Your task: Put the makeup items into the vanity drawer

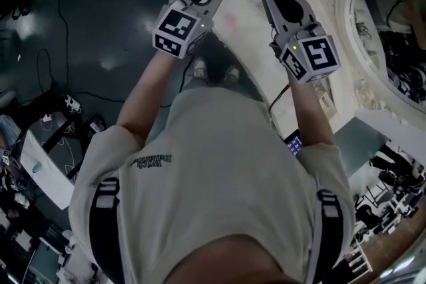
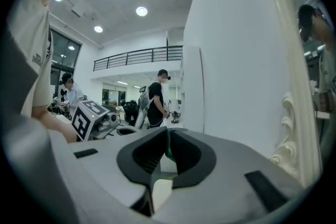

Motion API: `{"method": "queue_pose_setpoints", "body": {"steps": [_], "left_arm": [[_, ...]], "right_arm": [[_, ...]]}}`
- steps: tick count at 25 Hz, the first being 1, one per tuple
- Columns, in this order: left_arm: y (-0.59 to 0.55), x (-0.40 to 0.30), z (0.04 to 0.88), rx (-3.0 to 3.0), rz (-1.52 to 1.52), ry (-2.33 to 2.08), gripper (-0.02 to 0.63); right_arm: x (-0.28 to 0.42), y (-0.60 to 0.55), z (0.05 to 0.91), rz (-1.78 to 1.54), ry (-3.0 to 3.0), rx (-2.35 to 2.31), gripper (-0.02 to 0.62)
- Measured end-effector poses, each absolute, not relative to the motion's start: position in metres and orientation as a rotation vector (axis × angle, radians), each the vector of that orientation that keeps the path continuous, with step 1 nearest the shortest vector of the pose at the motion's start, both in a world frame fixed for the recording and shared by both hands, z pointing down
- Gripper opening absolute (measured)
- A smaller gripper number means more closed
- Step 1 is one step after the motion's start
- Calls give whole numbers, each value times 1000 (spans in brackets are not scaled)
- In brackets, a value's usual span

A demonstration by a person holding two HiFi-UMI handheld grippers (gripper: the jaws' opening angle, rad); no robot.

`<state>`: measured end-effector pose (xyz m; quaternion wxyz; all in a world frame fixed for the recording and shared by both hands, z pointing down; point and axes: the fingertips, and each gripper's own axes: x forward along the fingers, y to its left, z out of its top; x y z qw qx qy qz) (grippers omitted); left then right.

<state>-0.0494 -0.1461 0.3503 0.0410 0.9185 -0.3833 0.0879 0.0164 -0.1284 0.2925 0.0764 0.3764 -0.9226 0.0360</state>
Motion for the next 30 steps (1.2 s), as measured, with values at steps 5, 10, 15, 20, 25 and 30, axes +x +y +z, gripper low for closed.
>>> {"method": "queue_pose_setpoints", "body": {"steps": [5, 10, 15, 20, 25, 30], "left_arm": [[-126, -45, 301, 2840, 219, -1221, 14], [-104, -45, 260, 2900, 117, -1226, 14], [-78, -35, 239, 2961, 51, -1230, 14], [-59, -28, 236, 2967, 57, -1270, 14], [-47, -25, 243, 2947, 42, -1226, 14], [-46, -23, 247, 2943, 55, -1209, 14]], "right_arm": [[42, -97, 238, 21, -2842, 1192, 28], [55, -72, 212, -12, -2877, 1229, 28], [68, -44, 208, -27, -2901, 1243, 28], [66, -16, 216, -164, -2856, 1207, 28], [61, -7, 222, -136, -2876, 1172, 28], [61, -9, 224, -65, -2908, 1177, 28]]}}
